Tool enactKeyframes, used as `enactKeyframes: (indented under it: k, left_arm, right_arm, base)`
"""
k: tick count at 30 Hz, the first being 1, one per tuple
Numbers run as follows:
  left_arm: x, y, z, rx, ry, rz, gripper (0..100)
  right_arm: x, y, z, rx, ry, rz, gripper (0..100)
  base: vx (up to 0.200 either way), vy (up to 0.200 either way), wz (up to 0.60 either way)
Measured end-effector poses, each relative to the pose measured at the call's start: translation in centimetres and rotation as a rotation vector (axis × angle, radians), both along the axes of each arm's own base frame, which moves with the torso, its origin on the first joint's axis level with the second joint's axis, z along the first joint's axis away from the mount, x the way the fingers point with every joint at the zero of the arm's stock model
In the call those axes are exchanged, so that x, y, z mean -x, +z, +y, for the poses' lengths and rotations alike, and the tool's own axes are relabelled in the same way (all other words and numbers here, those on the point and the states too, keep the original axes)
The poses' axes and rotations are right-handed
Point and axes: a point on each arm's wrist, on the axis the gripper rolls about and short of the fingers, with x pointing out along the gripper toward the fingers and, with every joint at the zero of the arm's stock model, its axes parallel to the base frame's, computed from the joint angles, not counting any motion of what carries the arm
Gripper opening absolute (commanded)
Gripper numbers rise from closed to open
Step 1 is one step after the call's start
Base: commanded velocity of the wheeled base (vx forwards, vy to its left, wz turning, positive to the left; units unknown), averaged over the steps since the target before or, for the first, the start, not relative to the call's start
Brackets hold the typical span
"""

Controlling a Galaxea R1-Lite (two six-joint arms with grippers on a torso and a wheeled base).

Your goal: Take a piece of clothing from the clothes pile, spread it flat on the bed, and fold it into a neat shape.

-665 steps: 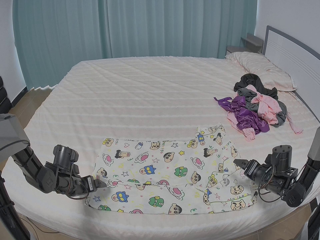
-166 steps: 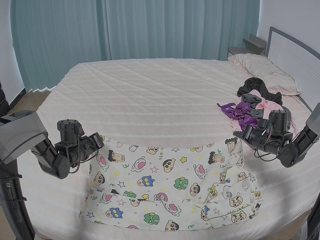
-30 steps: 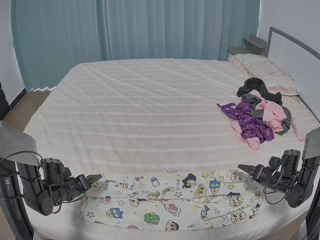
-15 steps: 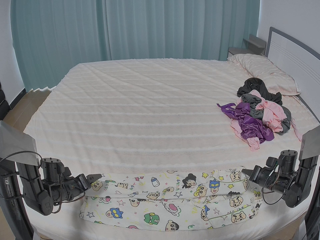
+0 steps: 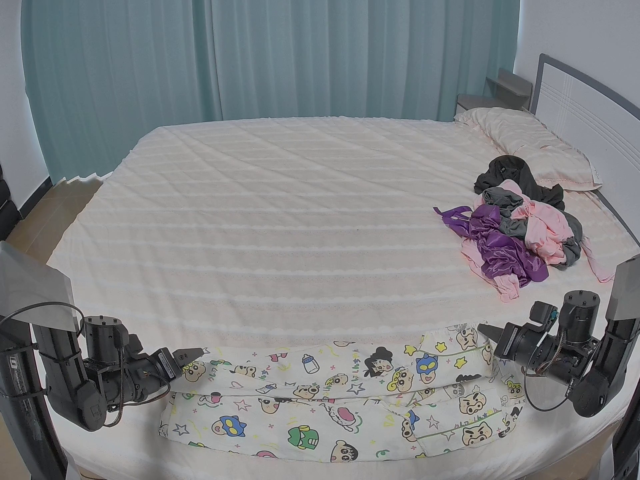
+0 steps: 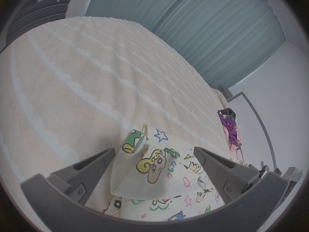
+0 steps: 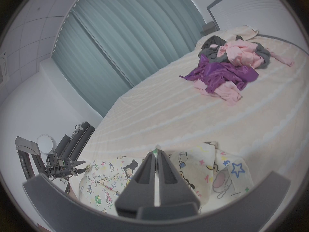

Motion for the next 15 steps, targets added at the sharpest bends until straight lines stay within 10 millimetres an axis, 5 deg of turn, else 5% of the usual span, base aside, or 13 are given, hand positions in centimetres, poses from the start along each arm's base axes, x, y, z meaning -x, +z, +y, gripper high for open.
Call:
enactKeyframes:
  k: [15]
  left_arm:
    - [0.1, 0.0, 0.0, 0.0, 0.002, 0.002, 100]
  right_arm:
    - [0.1, 1.7, 1.3, 0.037, 0.077, -0.106, 0]
  base:
    - [0.0, 0.0, 0.0]
